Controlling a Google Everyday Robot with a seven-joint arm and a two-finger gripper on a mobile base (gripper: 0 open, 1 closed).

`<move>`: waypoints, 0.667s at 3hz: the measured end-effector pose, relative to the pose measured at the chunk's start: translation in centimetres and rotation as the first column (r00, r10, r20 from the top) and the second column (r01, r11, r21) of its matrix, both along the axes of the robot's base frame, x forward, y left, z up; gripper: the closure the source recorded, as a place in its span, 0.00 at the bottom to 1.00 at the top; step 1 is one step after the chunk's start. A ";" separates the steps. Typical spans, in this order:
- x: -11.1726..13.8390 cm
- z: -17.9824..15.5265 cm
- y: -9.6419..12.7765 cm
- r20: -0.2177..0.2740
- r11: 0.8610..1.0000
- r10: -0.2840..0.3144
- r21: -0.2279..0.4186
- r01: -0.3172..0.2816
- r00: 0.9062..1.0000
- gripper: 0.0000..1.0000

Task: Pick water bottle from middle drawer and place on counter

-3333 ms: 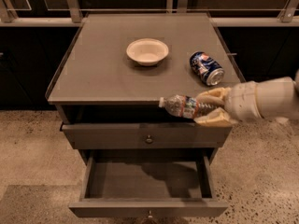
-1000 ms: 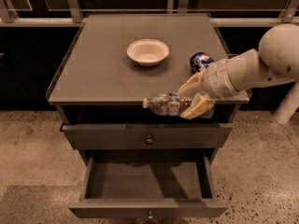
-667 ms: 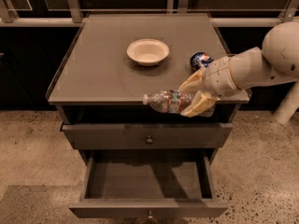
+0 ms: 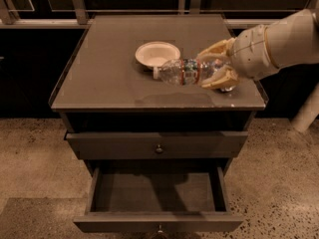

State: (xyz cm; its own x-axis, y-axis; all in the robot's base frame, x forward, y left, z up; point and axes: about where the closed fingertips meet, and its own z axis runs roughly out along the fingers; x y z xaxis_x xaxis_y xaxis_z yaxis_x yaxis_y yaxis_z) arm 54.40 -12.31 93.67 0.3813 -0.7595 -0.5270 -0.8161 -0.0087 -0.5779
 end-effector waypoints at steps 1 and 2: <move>1.6 1.2 1.5 -0.002 0.997 0.071 0.029 -0.071 0.997 1.00; 5.3 -1.0 3.9 -0.056 0.981 0.173 0.102 -0.166 0.983 1.00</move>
Offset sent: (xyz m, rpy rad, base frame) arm 0.1060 0.0691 -0.0395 0.1939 0.1475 0.3046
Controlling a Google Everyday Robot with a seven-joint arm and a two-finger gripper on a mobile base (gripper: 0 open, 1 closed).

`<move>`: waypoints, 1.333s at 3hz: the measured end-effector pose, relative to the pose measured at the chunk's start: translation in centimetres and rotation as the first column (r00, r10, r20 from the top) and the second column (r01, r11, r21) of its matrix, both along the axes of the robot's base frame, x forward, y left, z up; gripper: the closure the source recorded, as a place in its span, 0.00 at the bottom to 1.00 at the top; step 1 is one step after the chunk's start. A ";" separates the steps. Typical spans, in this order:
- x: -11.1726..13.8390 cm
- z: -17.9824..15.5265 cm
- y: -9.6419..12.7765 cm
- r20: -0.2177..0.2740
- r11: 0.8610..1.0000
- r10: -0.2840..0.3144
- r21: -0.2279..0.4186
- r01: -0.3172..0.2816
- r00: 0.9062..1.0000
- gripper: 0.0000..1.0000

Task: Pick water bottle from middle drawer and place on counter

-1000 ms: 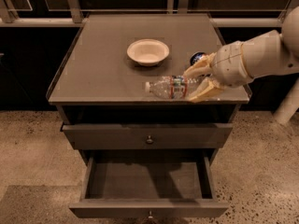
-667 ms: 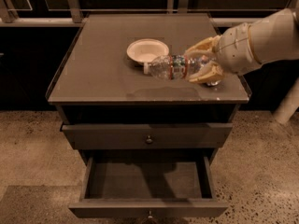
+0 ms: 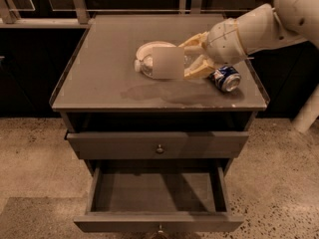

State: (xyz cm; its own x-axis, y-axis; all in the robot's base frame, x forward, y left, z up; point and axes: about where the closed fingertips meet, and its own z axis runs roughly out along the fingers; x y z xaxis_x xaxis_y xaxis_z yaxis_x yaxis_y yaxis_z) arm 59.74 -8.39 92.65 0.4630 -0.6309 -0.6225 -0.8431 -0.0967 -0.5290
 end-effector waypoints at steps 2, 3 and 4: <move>5.7 -3.9 4.8 -0.090 0.987 0.135 0.096 -0.126 0.987 0.82; 5.7 -3.9 5.0 -0.087 0.988 0.131 0.090 -0.123 0.987 0.59; 5.7 -4.0 5.0 -0.089 0.988 0.132 0.089 -0.124 0.987 0.36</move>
Offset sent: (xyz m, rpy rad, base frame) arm 0.0865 0.0698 -0.0522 0.1205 0.1275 0.1787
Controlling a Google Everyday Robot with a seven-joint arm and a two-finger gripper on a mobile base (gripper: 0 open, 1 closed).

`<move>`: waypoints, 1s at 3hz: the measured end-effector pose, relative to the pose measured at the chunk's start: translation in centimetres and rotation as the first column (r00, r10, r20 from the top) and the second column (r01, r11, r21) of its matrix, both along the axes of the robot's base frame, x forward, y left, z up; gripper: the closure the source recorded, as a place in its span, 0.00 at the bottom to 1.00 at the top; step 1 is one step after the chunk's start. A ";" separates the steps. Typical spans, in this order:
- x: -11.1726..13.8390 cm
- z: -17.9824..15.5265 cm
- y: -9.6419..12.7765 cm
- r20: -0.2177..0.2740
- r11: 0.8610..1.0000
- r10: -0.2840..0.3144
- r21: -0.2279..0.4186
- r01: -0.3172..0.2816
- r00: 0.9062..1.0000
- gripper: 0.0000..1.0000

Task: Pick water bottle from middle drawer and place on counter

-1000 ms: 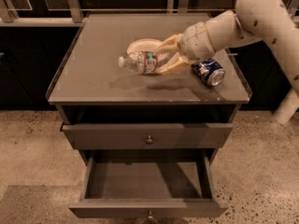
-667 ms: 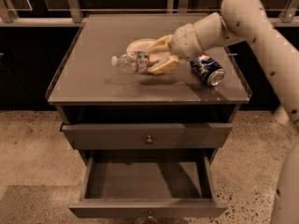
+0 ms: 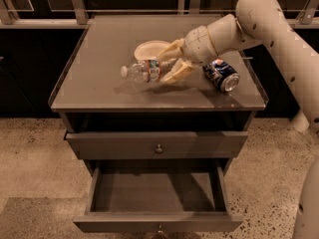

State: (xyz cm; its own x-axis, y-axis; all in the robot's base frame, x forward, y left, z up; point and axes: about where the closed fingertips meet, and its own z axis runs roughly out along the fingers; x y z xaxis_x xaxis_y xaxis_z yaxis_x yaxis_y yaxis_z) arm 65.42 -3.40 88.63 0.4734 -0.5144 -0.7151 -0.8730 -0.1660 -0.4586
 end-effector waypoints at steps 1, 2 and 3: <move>0.0 0.0 0.0 0.000 1.000 0.000 0.000 0.000 1.000 0.11; 0.0 0.0 0.0 0.000 1.000 0.000 0.000 0.000 1.000 0.00; 0.0 0.0 0.0 0.000 1.000 0.000 0.000 0.000 1.000 0.00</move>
Offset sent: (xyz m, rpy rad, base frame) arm 0.0000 0.0000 0.0000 0.0000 0.0000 0.0000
